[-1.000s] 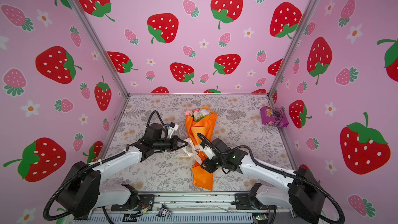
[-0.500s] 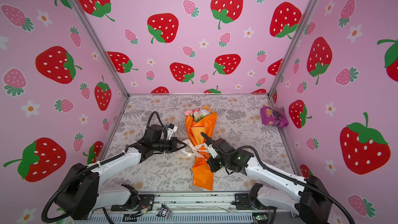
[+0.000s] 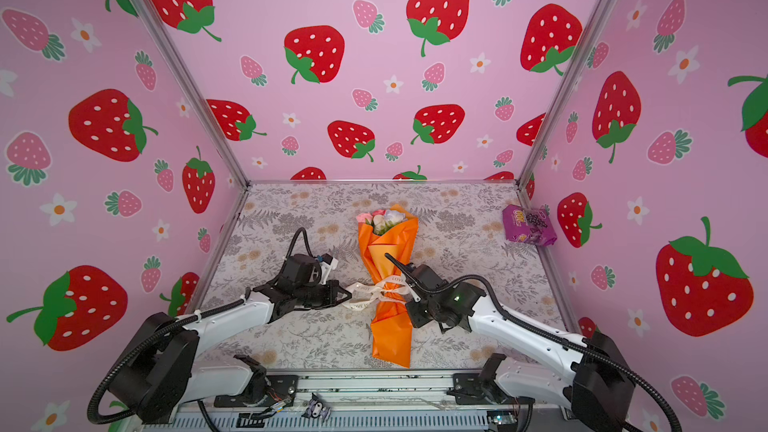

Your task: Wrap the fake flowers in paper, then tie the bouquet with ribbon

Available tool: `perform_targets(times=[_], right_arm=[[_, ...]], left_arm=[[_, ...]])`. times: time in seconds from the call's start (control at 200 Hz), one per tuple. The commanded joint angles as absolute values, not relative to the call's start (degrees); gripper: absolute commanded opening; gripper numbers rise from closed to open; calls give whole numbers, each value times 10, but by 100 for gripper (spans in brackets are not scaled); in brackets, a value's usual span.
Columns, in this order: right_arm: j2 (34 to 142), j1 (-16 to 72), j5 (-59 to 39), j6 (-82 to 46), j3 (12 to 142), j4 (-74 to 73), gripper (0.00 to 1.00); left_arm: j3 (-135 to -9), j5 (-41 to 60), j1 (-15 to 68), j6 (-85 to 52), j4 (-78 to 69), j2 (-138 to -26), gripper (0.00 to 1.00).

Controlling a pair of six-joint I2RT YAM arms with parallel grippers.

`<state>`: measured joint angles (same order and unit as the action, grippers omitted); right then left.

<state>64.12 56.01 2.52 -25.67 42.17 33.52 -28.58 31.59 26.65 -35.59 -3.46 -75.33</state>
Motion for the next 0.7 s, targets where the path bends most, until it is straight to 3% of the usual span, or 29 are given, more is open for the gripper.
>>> perform_targets(times=[0.0, 0.18, 0.225, 0.275, 0.355, 0.465, 0.695], right_arm=[[645, 557, 68, -253, 436, 353, 0], [656, 556, 80, -233, 430, 311, 0], [663, 556, 55, -216, 430, 295, 6], [668, 556, 22, -202, 429, 279, 12], [669, 555, 22, -195, 435, 280, 14], [641, 549, -6, -186, 440, 269, 29], [667, 524, -17, -142, 454, 221, 40]], left_arm=[[-280, 300, 270, -340, -36, -767, 2], [-272, 290, 271, -343, -43, -769, 5], [-272, 290, 271, -341, -42, -770, 5], [-273, 294, 271, -340, -41, -771, 12], [-272, 293, 272, -340, -36, -768, 15], [-268, 289, 271, -343, -34, -759, 20], [-267, 272, 272, -346, -25, -726, 26]])
